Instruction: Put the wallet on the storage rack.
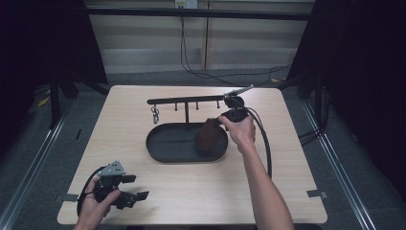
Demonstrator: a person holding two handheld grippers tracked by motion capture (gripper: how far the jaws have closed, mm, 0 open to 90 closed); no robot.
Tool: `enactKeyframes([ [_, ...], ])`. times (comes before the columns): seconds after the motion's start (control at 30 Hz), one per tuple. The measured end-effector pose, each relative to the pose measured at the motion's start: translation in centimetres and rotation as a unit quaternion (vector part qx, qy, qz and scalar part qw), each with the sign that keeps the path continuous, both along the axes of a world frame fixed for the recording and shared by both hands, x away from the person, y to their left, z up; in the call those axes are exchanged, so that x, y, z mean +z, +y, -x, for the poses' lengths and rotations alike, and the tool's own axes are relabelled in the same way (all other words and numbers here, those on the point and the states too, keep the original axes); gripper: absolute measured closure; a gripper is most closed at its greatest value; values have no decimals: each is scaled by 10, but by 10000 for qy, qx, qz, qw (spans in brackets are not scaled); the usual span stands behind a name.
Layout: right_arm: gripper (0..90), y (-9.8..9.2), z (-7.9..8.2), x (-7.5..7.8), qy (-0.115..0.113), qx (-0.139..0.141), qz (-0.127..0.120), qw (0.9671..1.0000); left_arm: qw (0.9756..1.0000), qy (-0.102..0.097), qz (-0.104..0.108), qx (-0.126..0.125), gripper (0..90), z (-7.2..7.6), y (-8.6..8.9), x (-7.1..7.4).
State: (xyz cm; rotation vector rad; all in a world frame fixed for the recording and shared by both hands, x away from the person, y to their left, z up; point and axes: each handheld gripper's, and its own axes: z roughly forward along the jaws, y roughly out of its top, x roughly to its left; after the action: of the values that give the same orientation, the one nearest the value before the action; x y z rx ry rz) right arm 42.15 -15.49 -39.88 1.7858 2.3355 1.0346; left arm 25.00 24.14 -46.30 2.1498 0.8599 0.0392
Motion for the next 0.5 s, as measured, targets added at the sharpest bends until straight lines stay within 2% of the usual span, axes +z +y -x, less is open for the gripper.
enactKeyframes([
  [0.03,837,0,0,-2,-9,61,-58,10000,10000,-4,-1,-8,171,0,0,0],
  [0.07,837,1,1,-4,-160,74,-65,9998,10000,-7,-9,-12,171,0,0,0],
  [0.1,837,1,2,-6,-208,86,-121,9997,10000,-10,-26,-4,171,0,0,0],
  [0.37,836,-4,3,-26,-282,91,-389,9988,10000,4,-25,7,171,0,0,0],
  [0.4,836,-5,3,-28,-227,99,-450,9987,10000,2,-22,6,171,0,0,0],
  [0.47,834,-7,5,-32,-292,71,-440,9986,10000,9,-14,5,171,0,0,0],
  [0.5,833,-8,5,-34,-243,79,-452,9987,10000,9,-17,1,171,0,0,0],
])
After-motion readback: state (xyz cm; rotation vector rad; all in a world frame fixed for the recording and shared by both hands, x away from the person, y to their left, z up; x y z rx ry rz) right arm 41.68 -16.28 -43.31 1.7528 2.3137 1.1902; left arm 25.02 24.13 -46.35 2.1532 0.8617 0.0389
